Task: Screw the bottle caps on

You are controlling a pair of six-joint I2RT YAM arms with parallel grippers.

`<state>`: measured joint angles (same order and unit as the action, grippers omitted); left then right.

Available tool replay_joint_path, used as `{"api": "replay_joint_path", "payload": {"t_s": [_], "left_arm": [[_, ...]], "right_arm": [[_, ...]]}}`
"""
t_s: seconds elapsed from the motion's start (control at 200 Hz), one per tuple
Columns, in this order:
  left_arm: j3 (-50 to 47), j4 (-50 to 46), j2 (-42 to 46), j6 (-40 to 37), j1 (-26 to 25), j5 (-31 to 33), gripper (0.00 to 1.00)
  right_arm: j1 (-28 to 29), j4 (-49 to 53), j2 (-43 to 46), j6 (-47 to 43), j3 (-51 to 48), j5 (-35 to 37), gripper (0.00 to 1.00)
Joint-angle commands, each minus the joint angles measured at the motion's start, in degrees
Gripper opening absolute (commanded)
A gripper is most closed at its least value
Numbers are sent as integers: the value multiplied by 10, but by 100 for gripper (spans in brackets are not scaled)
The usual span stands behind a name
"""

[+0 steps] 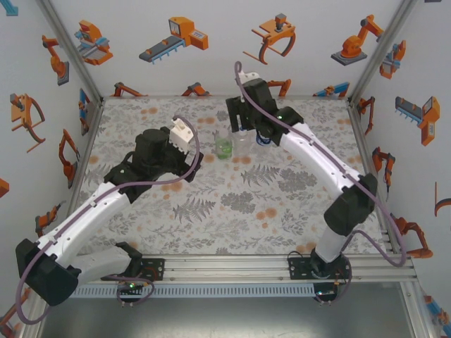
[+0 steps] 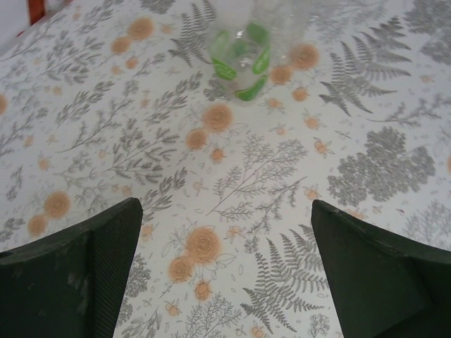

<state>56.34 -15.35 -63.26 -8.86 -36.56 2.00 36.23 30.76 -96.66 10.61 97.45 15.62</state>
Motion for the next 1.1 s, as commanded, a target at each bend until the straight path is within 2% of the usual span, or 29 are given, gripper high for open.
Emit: {"api": "replay_joint_path", "payload": {"t_s": [0.0, 0.05, 0.12, 0.21, 0.37, 0.511, 0.656, 0.781, 0.936, 1.091], "left_arm": [[-29, 46, 5, 36, 10, 79, 97], [-45, 62, 4, 37, 13, 120, 97], [-72, 89, 3, 42, 24, 176, 97], [-116, 141, -2, 40, 49, 219, 97], [-175, 206, -24, 49, 113, 231, 97], [-238, 312, -43, 43, 155, 230, 97], [-297, 426, -86, 33, 202, 203, 97], [-338, 530, -118, 37, 237, 148, 97], [-364, 627, -162, 53, 281, 104, 97], [-365, 652, -195, 93, 336, 28, 97]], "right_arm": [[-23, -28, 53, -3, -84, 44, 80], [-36, -39, 78, 0, -127, 48, 86], [-58, -63, 114, 3, -188, 53, 99], [-91, -108, 157, 0, -273, 56, 99], [-153, -198, 208, -10, -399, 89, 99], [-215, -318, 244, -23, -525, 69, 98], [-267, -451, 249, -44, -635, 40, 98], [-292, -595, 227, -66, -716, 22, 99], [-316, -670, 193, -62, -742, 6, 99], [-342, -729, 168, -80, -750, -33, 99]]}}
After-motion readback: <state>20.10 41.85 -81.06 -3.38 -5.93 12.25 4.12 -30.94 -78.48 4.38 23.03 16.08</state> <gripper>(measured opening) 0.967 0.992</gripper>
